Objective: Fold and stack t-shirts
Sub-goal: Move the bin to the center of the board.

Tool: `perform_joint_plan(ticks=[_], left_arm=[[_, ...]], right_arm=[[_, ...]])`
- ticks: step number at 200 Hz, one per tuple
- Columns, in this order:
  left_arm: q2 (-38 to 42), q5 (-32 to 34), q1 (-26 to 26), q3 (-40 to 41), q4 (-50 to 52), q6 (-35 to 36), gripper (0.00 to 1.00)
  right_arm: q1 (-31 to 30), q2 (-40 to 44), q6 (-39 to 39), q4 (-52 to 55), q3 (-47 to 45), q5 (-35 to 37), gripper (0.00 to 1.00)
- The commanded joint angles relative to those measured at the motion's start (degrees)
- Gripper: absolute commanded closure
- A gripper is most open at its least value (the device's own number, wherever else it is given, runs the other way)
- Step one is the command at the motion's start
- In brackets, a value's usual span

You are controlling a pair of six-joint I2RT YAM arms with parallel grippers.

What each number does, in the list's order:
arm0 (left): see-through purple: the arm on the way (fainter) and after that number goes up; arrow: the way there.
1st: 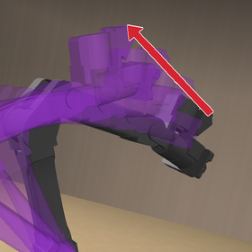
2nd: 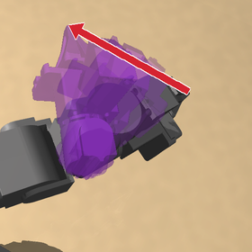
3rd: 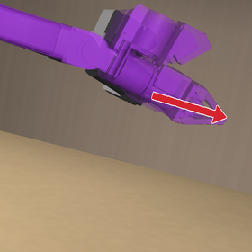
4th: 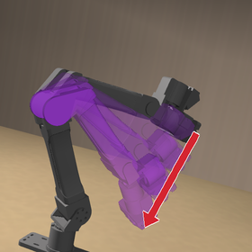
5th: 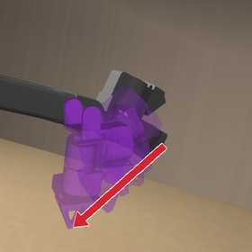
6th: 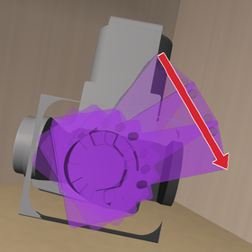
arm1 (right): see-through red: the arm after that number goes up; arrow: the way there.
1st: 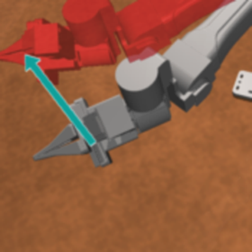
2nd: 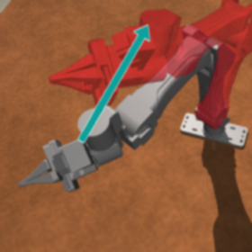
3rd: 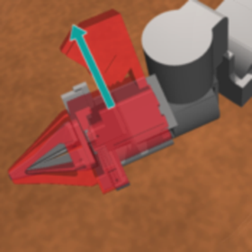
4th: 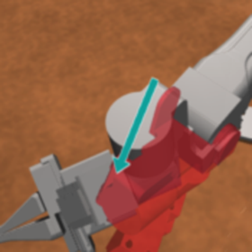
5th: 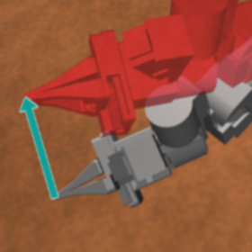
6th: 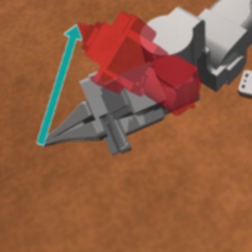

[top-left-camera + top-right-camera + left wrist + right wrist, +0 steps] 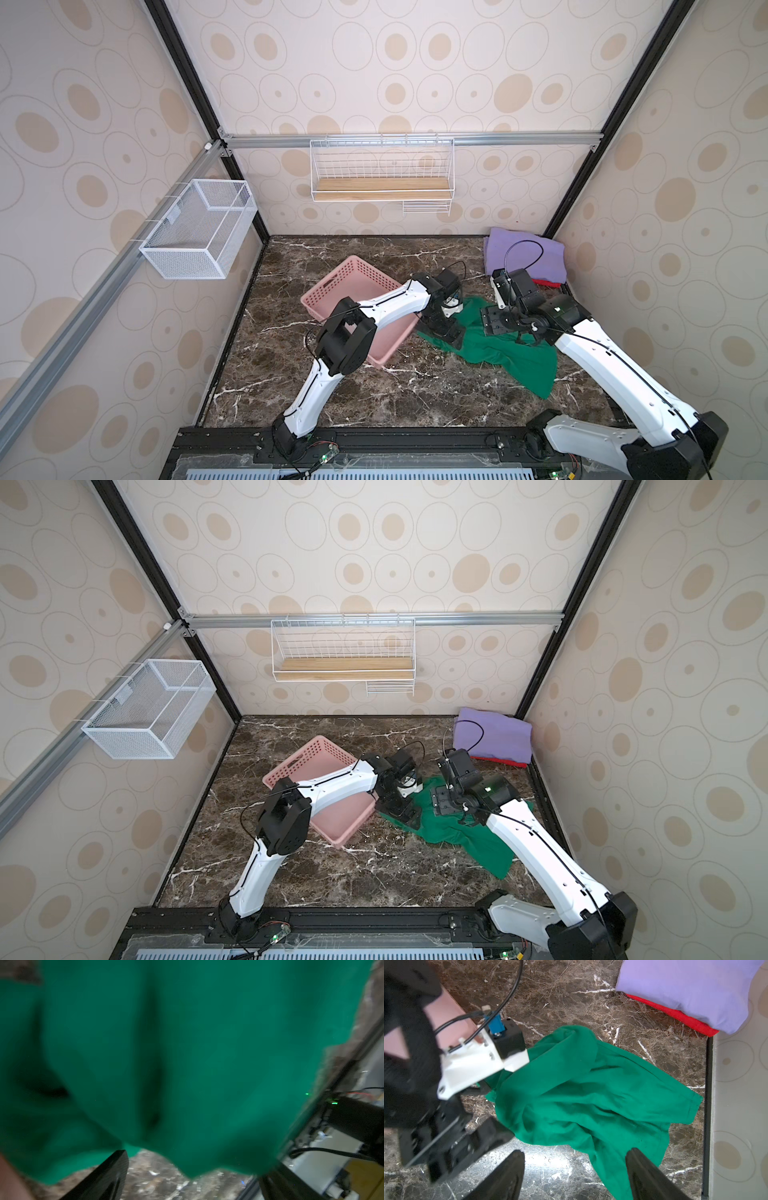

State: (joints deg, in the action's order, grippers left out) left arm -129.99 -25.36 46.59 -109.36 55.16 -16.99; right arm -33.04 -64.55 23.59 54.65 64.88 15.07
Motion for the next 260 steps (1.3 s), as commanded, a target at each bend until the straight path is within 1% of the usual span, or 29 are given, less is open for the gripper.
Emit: perform_joint_plan(ticks=[1, 15, 35, 44, 65, 81, 100, 112, 119, 127, 134, 139, 152, 159, 167, 180, 185, 195, 202, 227, 260], left_arm=[[3.5, 4.7, -4.2, 0.7, 3.2, -3.0, 0.01], [7.9, 9.4, -6.4, 5.4, 3.6, -4.4, 0.01], [15.4, 16.2, -10.7, 14.1, 4.8, -7.2, 0.01], [18.9, 19.6, -13.4, 18.3, 5.9, -8.5, 0.01], [27.3, 25.5, -21.5, 27.6, 9.1, -11.2, 0.01], [33.4, 30.3, -27.4, 33.7, 11.5, -11.1, 0.01], [39.1, 34.5, -33.5, 39.7, 13.4, -9.3, 0.01], [41.2, 37.2, -37.2, 42.5, 14.6, -8.1, 0.01], [42.2, 38.4, -38.8, 43.3, 14.9, -8.1, 0.01], [42.6, 39.6, -39.9, 42.1, 16.2, -7.9, 0.01], [42.8, 41.7, -39.9, 40.8, 17.3, -8.6, 0.01], [42.9, 41.7, -39.9, 39.7, 18.1, -9.6, 0.01], [44.1, 34.9, -38.8, 36.5, 17.3, -12.5, 0.01], [45.7, 33.1, -35.4, 34.7, 15.4, -15.0, 0.01], [47.0, 32.9, -29.8, 31.8, 12.4, -16.9, 0.01], [45.8, 30.5, -21.6, 26.3, 6.6, -17.9, 0.01], [44.3, 27.4, -19.6, 24.5, 4.1, -17.9, 0.01], [39.9, 19.7, -17.8, 21.1, -0.9, -18.2, 0.01], [36.2, 16.5, -16.7, 18.4, -2.5, -18.5, 0.01], [22.7, 12.2, -13.3, 5.5, -2.9, -13.7, 0.01], [8.2, 8.9, -14.9, -7.7, -3.1, -14.6, 0.01]], right_arm=[[0.4, 1.2, 0.8, 2.1, -1.2, 0.3, 0.17], [0.4, 1.1, 1.0, 2.1, -2.0, 0.6, 0.17], [0.6, 0.9, 1.0, 1.0, -2.8, 0.1, 0.17], [0.6, 0.5, 1.0, 0.7, -2.8, -0.2, 0.17], [0.8, -0.6, 0.8, 0.2, -2.7, -0.7, 0.17], [0.9, -1.3, 0.1, -0.3, -2.8, -1.5, 0.17], [0.9, -1.7, 0.2, -1.0, -2.7, -2.1, 0.17], [0.9, -2.1, 0.1, -1.4, -2.3, -2.8, 0.18], [0.9, -2.3, 0.1, -1.4, -2.0, -2.9, 0.17], [0.8, -2.5, 0.0, -1.6, -2.0, -3.3, 0.17], [0.8, -2.5, 0.0, -1.6, -1.9, -3.4, 0.17], [0.8, -2.5, 0.0, -1.6, -1.9, -3.4, 0.17], [0.9, -2.3, 0.0, -1.6, -2.3, -3.9, 0.17], [0.9, -2.1, 0.3, -1.5, -2.6, -3.9, 0.17], [0.9, -1.8, 0.5, -1.4, -3.0, -3.9, 0.18], [0.8, -1.3, 0.9, -1.0, -3.5, -3.7, 0.18], [0.9, -1.2, 1.0, -1.1, -3.6, -3.7, 0.18], [0.9, -1.0, 1.0, -1.3, -3.7, -3.9, 0.18], [0.9, -1.1, 1.0, -1.2, -3.6, -3.9, 0.18], [0.9, -1.0, 0.9, -1.0, -3.1, -4.1, 0.17], [1.0, 1.4, 0.9, 0.0, -4.3, -3.9, 0.17]])
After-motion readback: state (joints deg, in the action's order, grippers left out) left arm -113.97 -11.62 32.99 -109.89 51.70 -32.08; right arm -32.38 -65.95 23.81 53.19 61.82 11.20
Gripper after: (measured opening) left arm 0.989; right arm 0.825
